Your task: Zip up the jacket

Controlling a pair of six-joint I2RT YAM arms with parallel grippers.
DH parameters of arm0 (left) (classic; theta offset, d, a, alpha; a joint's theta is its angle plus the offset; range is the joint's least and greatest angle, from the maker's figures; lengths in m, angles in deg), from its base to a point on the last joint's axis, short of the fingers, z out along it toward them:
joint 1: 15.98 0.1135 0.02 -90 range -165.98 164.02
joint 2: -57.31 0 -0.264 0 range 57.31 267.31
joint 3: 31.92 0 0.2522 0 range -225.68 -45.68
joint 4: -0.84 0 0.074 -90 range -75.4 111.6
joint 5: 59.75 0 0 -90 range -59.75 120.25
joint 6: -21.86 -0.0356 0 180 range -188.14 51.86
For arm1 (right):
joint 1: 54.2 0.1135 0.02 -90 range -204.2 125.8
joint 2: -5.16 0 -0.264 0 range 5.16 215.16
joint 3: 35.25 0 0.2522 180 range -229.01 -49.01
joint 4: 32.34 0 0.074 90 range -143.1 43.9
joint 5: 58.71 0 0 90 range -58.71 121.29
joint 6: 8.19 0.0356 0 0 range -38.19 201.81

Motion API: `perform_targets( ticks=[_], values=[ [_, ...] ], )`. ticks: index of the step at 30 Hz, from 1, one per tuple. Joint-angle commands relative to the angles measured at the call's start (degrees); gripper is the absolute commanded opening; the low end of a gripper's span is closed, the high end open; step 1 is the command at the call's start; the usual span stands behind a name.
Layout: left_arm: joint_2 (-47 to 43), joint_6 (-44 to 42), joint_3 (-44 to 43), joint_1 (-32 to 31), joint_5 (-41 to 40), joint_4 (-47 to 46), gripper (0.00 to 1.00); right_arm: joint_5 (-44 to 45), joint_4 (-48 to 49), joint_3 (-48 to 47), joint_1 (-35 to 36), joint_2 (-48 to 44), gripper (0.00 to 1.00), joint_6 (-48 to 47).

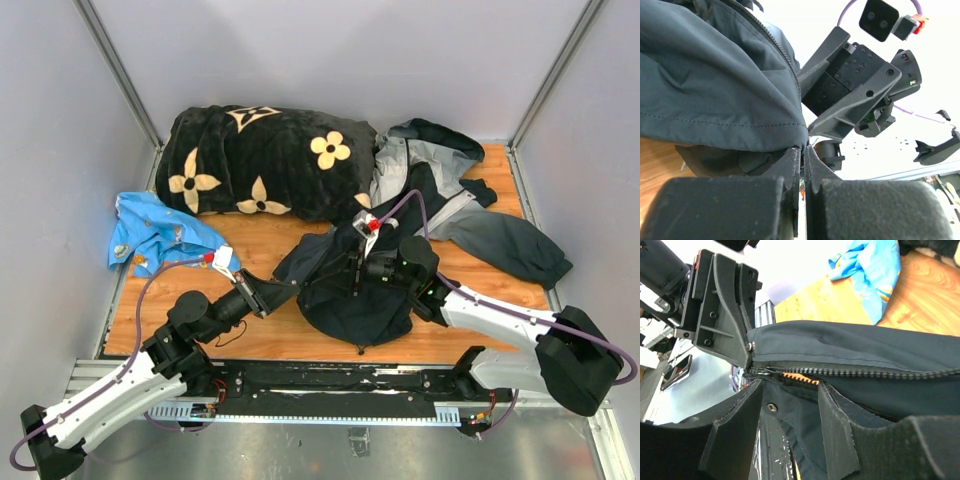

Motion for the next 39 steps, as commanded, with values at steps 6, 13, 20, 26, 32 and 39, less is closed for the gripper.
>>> perform_targets(
  ticks=[6,13,20,26,32,39],
  values=[
    [0.9,-0.6,0.2,-0.2,3.4,-8.5,0.0,-5.9,10.3,0.3,-1.9,1.2,0.5,5.7],
    [1.9,0.0,0.5,-0.1,2.9,-8.9,0.0,-8.8,13.1,0.1,-1.9,2.8,0.44,8.3],
    [1.9,0.3,0.5,-0.2,1.6,-7.1,0.0,-9.3,12.5,0.9,-2.0,1.8,0.29,8.7],
    [1.8,0.4,0.4,-0.2,1.3,-6.6,0.0,-9.3,12.8,1.0,-2.0,2.6,0.18,9.1],
    [1.7,0.3,0.3,-0.1,1.2,-5.8,0.0,-9.9,15.0,1.0,-1.9,3.8,0.08,10.5],
    [1.4,-0.8,-1.0,-0.2,0.3,-1.2,0.0,-6.6,8.7,0.6,-2.0,1.8,0.01,6.0]
  ],
)
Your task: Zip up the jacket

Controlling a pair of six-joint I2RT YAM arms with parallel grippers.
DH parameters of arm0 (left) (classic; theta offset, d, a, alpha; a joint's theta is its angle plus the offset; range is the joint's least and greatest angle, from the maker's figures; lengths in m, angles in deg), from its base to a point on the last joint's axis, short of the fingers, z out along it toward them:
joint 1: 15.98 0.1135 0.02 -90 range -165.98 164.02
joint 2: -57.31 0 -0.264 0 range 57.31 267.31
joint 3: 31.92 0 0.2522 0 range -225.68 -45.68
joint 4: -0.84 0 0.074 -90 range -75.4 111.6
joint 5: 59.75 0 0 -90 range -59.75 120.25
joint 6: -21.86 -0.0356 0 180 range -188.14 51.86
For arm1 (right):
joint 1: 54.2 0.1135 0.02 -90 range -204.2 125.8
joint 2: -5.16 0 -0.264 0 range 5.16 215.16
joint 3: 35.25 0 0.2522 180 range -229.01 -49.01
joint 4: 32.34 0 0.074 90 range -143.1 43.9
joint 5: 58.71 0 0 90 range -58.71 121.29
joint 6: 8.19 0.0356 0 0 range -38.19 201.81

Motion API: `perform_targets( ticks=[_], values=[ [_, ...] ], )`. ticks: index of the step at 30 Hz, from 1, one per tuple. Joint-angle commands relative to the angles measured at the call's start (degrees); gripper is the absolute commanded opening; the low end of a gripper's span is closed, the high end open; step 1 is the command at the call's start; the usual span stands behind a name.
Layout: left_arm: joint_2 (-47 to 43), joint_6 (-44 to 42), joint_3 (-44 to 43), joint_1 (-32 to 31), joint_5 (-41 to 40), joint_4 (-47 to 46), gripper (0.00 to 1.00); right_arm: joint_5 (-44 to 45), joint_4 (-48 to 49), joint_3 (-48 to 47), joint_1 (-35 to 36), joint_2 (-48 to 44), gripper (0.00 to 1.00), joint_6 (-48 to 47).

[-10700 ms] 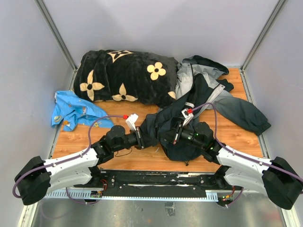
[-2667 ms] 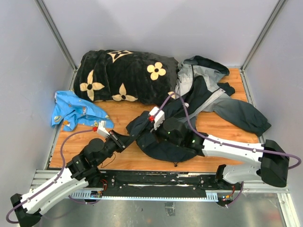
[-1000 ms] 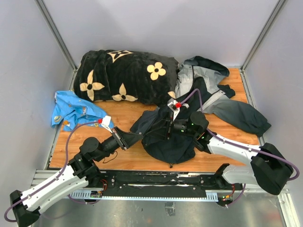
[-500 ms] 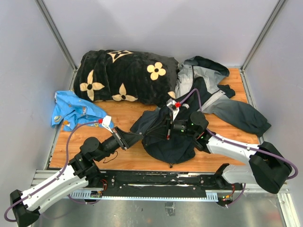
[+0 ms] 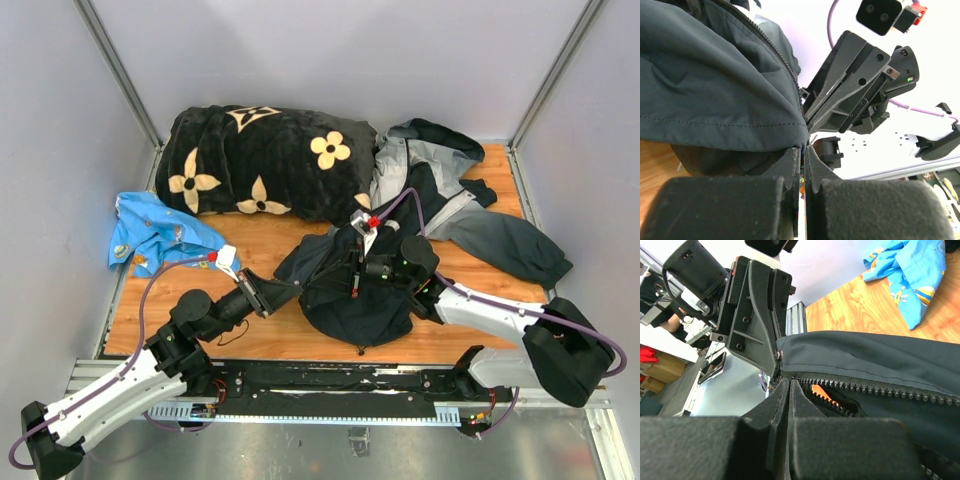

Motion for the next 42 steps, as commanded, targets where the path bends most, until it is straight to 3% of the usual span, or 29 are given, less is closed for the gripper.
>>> perform_targets(
  ticks=[1,5,9,16,22,28,36,39,42],
  values=[
    [-1.1,-1.3,-1.8,-0.2,-1.2,4.0,0.0,3.7,-6.6,-0.4,-0.5,-3.4,0.01,-5.9],
    [-3.0,-1.7,-3.1,-0.1,-3.7,10.4,0.0,12.3,-25.7,-3.7,-0.5,-9.5,0.01,-16.0],
    [-5.3,-1.3,-3.0,-0.1,-5.2,13.9,0.0,20.4,-38.5,-6.3,-0.4,-14.0,0.01,-22.8],
    [-5.7,-2.4,-5.3,-0.1,-7.9,20.9,0.0,36.6,-52.2,-9.5,-0.4,-15.3,0.01,-28.8],
    [-4.4,-6.3,-12.0,-0.1,-16.6,30.8,0.0,43.1,-53.8,-11.1,-0.7,-17.6,0.01,-32.5],
    [4.0,-16.1,-25.8,-0.1,-25.7,33.6,0.0,44.7,-57.5,-18.9,-4.0,-17.1,0.01,-36.9],
    [23.4,-35.7,-55.9,-0.1,-29.9,34.6,0.0,43.4,-66.3,-39.4,-9.3,-13.5,0.01,-43.7],
    [25.6,-37.3,-57.4,-0.1,-32.3,35.3,0.0,40.8,-68.0,-40.6,-9.3,-13.0,0.01,-43.6],
    [23.7,-35.2,-51.7,-0.1,-35.3,35.1,0.0,37.9,-67.3,-34.6,-9.3,-13.6,0.01,-41.8]
  ],
)
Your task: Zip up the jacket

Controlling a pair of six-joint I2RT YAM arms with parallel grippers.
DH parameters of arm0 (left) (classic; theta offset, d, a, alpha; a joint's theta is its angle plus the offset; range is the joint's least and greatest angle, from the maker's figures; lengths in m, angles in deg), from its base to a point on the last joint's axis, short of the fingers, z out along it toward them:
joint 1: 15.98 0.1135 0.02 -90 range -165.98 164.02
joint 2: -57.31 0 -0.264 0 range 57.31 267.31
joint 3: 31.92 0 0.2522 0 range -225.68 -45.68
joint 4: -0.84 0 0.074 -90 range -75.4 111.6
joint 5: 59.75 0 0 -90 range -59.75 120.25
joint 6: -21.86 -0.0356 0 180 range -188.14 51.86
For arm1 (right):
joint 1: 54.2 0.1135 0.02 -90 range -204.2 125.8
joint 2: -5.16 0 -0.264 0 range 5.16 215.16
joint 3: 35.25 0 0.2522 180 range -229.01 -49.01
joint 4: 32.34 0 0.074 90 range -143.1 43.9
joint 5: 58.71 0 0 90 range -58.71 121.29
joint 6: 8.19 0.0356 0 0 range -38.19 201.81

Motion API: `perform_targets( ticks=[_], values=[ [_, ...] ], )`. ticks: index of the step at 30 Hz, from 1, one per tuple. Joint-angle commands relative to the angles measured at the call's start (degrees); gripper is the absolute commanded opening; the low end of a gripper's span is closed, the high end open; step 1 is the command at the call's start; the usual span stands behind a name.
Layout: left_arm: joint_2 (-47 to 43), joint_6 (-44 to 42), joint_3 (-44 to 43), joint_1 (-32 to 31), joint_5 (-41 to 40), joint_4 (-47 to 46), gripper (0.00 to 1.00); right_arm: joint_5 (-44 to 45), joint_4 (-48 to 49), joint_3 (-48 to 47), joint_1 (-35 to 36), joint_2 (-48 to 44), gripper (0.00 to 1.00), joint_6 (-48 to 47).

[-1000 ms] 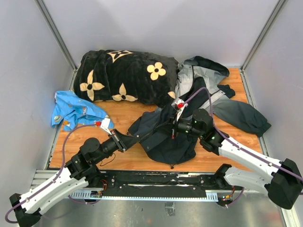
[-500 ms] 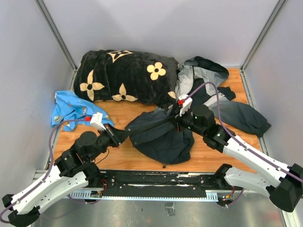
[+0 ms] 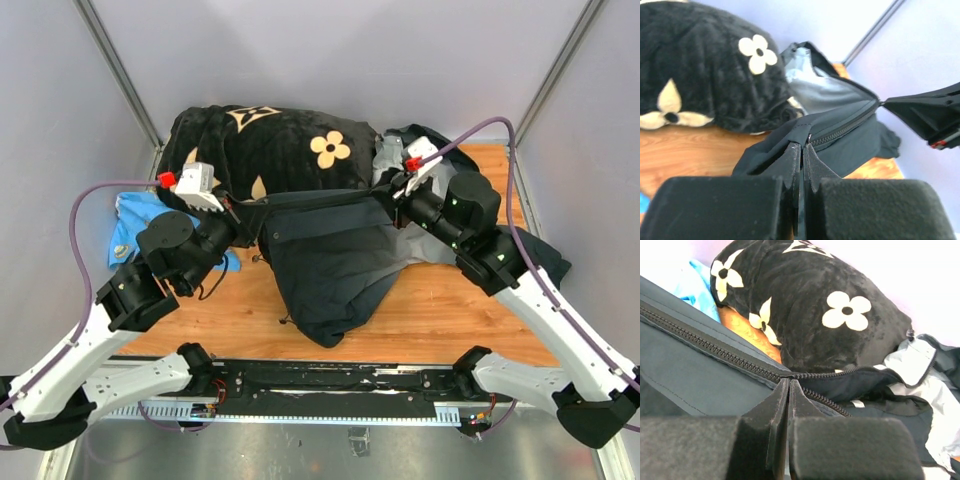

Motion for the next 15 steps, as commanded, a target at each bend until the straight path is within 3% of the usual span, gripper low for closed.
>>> perform_targets(
  ticks=[1,7,15],
  values=[
    [-3.5,-1.7,6.3,0.3,-10.1,0.8,0.0,-0.1,-2.4,6.8,-1.5,-0.5,0.01,-0.8],
    [-9.7,7.2,21.4,0.3,-12.0,1.9,0.0,-1.5,3.2,19.0,-1.6,-0.4,0.01,3.5],
    [-14.9,14.4,25.5,0.3,-16.5,11.3,0.0,7.9,3.8,22.8,-6.2,-0.6,0.01,3.6]
  ],
)
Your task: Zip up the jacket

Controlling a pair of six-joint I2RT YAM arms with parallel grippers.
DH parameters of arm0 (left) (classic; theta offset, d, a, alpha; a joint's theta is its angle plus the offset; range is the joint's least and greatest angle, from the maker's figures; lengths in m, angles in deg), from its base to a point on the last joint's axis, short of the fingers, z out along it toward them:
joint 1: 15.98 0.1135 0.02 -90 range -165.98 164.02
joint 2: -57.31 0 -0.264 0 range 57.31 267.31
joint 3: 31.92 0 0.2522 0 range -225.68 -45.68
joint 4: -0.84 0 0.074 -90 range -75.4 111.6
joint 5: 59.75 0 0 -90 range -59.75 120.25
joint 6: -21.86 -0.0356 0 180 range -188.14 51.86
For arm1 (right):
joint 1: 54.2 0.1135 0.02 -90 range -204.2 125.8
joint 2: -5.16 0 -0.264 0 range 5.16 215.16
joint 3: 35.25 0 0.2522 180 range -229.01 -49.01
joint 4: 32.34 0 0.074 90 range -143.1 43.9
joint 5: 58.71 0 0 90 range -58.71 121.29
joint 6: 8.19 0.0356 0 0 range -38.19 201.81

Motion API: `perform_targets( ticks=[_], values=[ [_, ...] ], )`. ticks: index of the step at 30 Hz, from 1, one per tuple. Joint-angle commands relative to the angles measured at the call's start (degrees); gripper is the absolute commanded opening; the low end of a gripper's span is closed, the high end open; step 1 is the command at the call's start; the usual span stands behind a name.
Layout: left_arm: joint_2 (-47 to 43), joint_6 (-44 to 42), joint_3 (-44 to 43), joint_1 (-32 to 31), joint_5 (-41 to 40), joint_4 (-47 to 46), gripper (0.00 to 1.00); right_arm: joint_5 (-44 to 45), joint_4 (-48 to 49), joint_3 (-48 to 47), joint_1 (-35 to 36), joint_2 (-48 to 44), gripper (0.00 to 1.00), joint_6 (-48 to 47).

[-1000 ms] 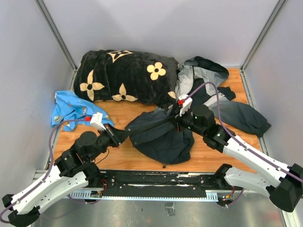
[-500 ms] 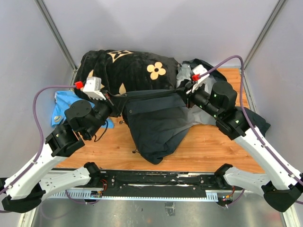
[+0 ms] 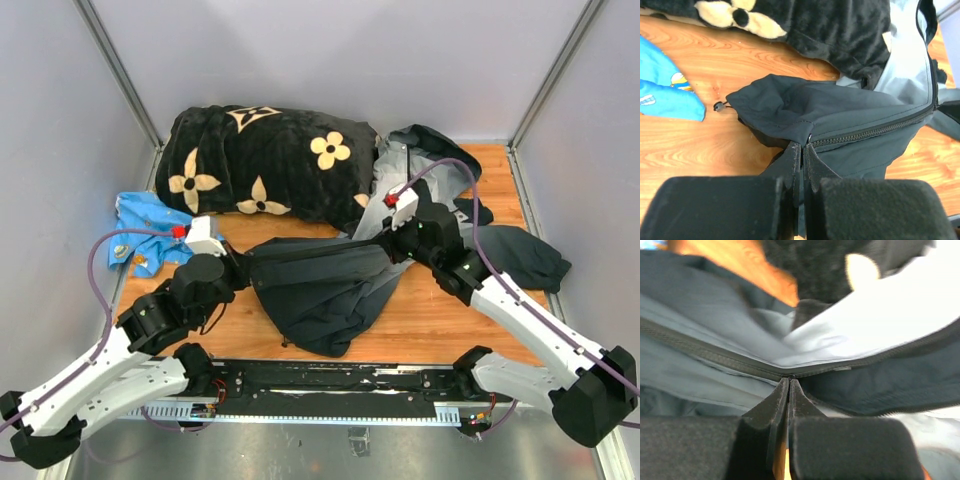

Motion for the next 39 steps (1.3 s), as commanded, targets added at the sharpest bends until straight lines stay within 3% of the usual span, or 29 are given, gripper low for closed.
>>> perform_targets(
  ticks=[1,9,17,21,24,31,39],
  values=[
    [-3.5,4.7,-0.5,0.3,-8.4,4.8,0.0,8.9,1.9,0.8,-6.0,-1.8,0.01,0.2],
    [-1.7,3.5,-5.6,0.3,-16.6,8.5,0.0,11.1,1.0,-1.3,-13.5,-2.7,0.01,-0.7],
    [9.2,-20.8,-26.0,0.4,-22.8,-6.9,0.0,9.6,-3.5,-15.6,-21.1,-0.8,0.01,-4.1],
    [12.0,-28.5,-30.8,0.4,-23.3,-12.9,0.0,9.5,-6.6,-19.8,-22.3,-2.3,0.01,-5.7],
    [11.9,-28.2,-28.9,0.7,-25.3,-11.5,0.0,6.5,-7.9,-18.3,-22.4,-3.7,0.01,-5.5],
    [6.0,-17.5,-16.3,2.5,-27.6,-2.9,0.0,5.9,-6.6,-7.0,-22.8,-6.1,0.01,-3.1],
    [6.8,-13.1,-7.7,11.0,-18.4,0.0,0.0,6.2,-5.8,-1.6,-28.0,-6.5,0.01,-1.2]
  ],
)
